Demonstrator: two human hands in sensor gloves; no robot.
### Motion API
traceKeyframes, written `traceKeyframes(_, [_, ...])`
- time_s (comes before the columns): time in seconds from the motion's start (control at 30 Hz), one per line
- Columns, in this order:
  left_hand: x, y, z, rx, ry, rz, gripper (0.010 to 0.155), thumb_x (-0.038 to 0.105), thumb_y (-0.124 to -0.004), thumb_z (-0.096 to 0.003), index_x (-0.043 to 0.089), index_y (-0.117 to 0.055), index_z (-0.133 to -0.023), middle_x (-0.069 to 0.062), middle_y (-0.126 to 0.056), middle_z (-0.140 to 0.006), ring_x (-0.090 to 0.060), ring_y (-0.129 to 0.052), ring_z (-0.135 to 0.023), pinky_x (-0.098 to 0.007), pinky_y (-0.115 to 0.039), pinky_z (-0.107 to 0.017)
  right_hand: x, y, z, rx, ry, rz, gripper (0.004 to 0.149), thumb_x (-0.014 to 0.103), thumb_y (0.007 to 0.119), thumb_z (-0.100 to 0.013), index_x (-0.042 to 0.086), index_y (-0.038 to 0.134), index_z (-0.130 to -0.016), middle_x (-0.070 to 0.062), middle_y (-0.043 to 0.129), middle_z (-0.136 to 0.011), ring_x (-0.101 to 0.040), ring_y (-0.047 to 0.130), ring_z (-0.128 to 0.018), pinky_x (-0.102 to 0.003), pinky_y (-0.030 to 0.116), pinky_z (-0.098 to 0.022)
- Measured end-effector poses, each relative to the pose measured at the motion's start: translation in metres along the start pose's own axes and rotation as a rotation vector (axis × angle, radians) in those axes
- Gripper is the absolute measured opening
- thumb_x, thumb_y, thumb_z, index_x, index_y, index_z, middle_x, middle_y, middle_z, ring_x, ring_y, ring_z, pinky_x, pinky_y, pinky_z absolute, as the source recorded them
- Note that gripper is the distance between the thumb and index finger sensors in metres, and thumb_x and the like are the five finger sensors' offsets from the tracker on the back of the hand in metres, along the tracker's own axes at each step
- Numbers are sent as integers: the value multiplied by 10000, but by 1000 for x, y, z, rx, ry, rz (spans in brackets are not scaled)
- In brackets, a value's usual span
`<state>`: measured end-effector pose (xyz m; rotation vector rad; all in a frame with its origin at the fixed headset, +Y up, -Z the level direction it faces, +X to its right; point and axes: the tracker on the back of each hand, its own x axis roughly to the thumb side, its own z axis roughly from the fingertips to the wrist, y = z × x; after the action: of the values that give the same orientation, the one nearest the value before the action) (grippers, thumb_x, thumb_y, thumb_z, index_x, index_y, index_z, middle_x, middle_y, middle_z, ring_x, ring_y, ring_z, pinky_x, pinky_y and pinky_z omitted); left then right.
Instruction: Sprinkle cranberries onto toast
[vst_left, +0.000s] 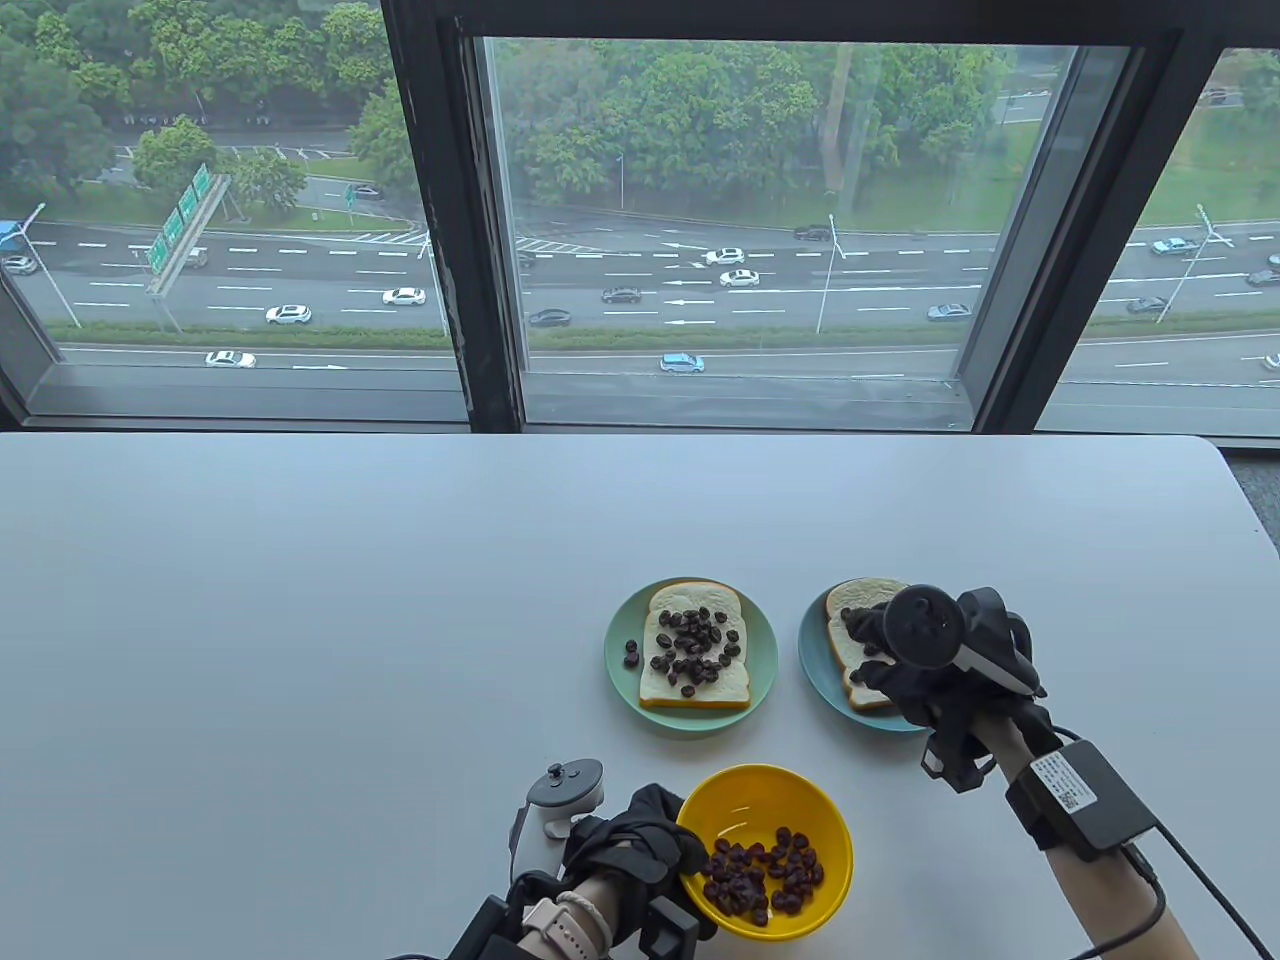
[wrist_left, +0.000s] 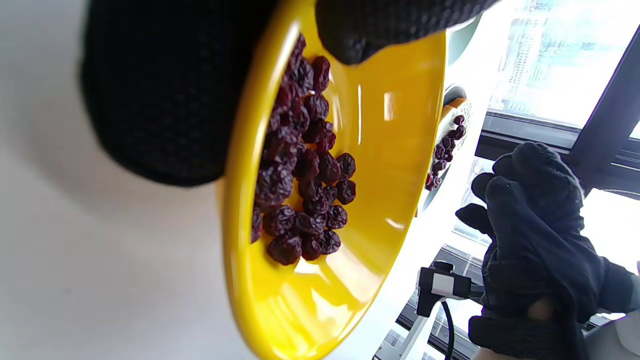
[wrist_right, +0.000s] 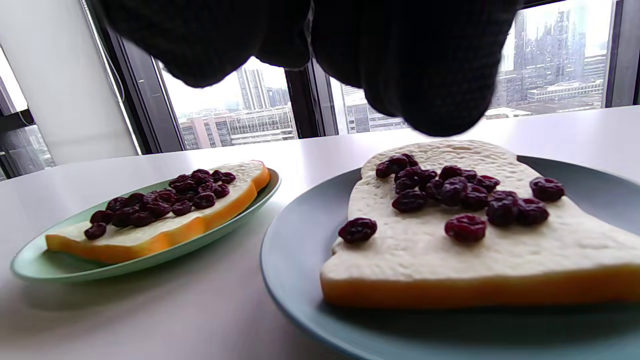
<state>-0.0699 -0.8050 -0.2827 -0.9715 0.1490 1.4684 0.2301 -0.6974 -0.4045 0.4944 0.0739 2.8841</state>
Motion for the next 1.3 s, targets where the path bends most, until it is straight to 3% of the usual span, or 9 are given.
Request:
traceKeyframes(0.17, [1, -2, 0, 6, -14, -5, 531, 188, -746, -436, 237, -424, -855, -174, -603, -723, -368, -768, -461, -384, -980, -209, 62, 0, 41, 100, -268, -108, 657, 440, 756, -356, 290, 525, -952, -108, 587, -966, -322, 794, -790, -285, 882, -467])
traceKeyframes(0.3, [3, -3, 2, 6, -27, -6, 533, 187, -746, -436, 239, -422, -855, -173, -603, -724, -368, -767, -462, -384, -980, -210, 111, 14, 66, 259, -441, -68, 696, 451, 763, -350, 293, 484, -967, -115, 550, -985, -336, 761, -821, -291, 865, -501])
traceKeyframes(0.47, [6, -6, 4, -6, -49, 15, 532, 182, -748, -431, 237, -428, -852, -172, -607, -722, -367, -772, -462, -385, -983, -208, 132, 41, 73, 445, -453, 155, 788, 499, 764, -335, 293, 382, -992, -146, 434, -1021, -408, 652, -873, -326, 818, -548])
traceKeyframes(0.6, [11, -8, 7, 21, -61, -44, 543, 173, -760, -420, 227, -430, -848, -190, -594, -711, -384, -756, -449, -401, -980, -200, 141, 58, 75, 491, -469, 171, 796, 494, 775, -325, 303, 383, -991, -131, 388, -1036, -412, 581, -901, -364, 764, -569])
traceKeyframes(0.7, [10, -8, 8, 35, -60, -34, 541, 166, -761, -417, 227, -431, -843, -193, -586, -709, -390, -748, -448, -409, -978, -199, 150, 66, 77, 452, -476, 260, 745, 449, 775, -331, 329, 409, -968, -59, 409, -1040, -376, 551, -912, -369, 745, -569])
traceKeyframes(0.87, [7, -11, 8, 9, -66, 23, 538, 151, -762, -411, 227, -441, -837, -195, -588, -705, -396, -744, -445, -420, -973, -195, 163, 66, 81, 238, -487, 361, 584, 362, 801, -319, 366, 562, -851, -7, 603, -946, -259, 760, -801, -306, 853, -456])
traceKeyframes(1.07, [5, -16, 5, -13, -50, 7, 540, 161, -759, -415, 228, -433, -841, -193, -585, -706, -390, -744, -443, -408, -975, -194, 164, 65, 84, 241, -483, 385, 448, 340, 835, -300, 357, 696, -725, 18, 719, -833, -216, 860, -675, -221, 948, -335])
traceKeyframes(1.13, [5, -13, 4, 0, -52, 5, 539, 161, -758, -416, 228, -433, -841, -193, -584, -707, -391, -743, -444, -410, -973, -196, 162, 65, 85, 171, -490, 372, 342, 308, 847, -303, 375, 763, -627, 55, 793, -744, -194, 920, -553, -145, 964, -280])
traceKeyframes(1.3, [6, -12, 2, 1, -48, -17, 540, 169, -755, -422, 233, -425, -845, -187, -587, -714, -384, -749, -451, -400, -976, -202, 156, 61, 85, 130, -497, 325, 327, 305, 874, -266, 382, 802, -575, 75, 839, -693, -180, 954, -498, -112, 982, -239])
